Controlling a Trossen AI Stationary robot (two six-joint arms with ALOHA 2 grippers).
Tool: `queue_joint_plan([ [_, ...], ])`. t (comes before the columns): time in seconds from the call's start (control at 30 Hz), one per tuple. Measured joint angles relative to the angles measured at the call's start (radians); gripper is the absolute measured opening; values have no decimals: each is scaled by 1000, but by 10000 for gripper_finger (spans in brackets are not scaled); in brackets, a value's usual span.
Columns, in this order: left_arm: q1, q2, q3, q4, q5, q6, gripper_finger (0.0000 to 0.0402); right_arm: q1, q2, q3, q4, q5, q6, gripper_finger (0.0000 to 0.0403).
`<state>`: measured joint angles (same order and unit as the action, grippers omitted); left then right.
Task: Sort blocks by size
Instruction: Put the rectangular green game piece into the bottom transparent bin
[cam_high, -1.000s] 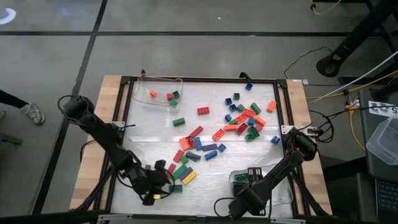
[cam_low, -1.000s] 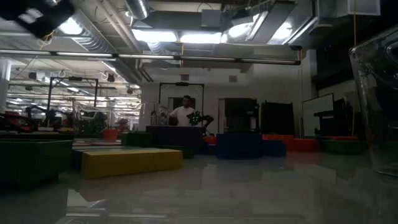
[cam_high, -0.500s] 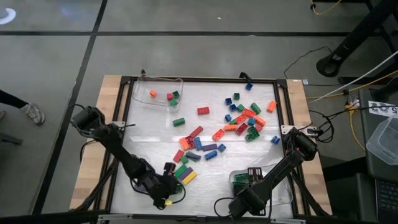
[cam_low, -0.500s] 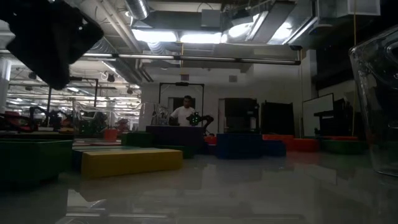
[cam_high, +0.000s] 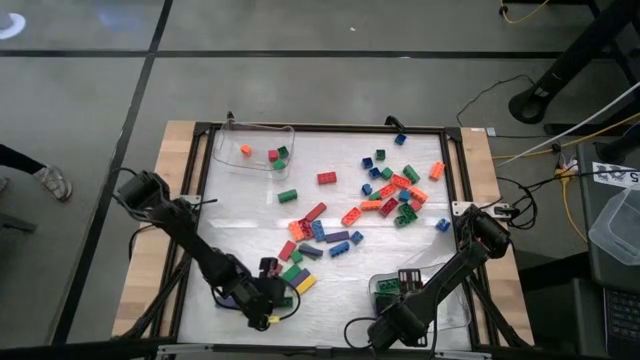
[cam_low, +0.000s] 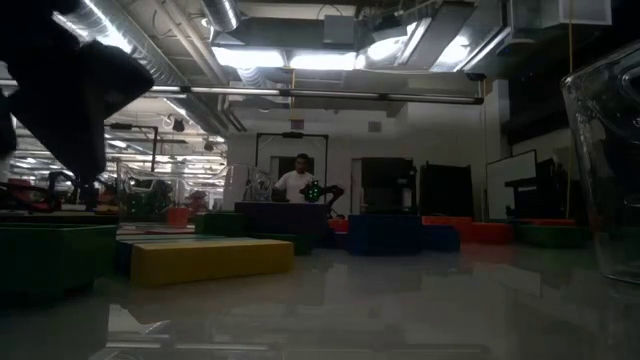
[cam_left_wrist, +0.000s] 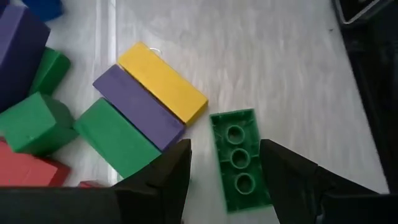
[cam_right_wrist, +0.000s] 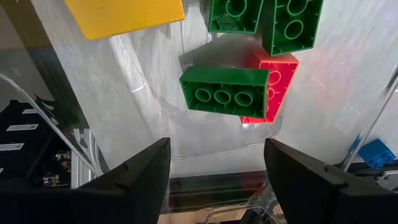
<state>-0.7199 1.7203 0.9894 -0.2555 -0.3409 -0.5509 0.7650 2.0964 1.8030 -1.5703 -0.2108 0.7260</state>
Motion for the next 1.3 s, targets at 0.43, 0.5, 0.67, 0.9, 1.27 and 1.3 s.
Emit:
queue_joint_plan([
  [0.43, 0, 75, 0, 18, 5, -62, 178, 0, 0, 0, 1, 0, 1, 254],
  [0.5, 0, 79, 1, 16, 8, -62, 178, 0, 0, 0, 1, 0, 1, 254],
  [0.67, 3, 95, 1, 16, 17, -59, 178, 0, 0, 0, 0, 0, 2, 254],
  [0.9, 11, 117, 3, 24, 55, -59, 165, 0, 0, 0, 0, -1, 1, 254],
  [1.27, 35, 122, -4, 173, 68, -35, 70, 1, -1, 105, -1, 65, -27, 254],
  [1.3, 42, 123, -4, 201, 68, -15, 70, 2, -1, 126, -1, 88, -28, 254],
])
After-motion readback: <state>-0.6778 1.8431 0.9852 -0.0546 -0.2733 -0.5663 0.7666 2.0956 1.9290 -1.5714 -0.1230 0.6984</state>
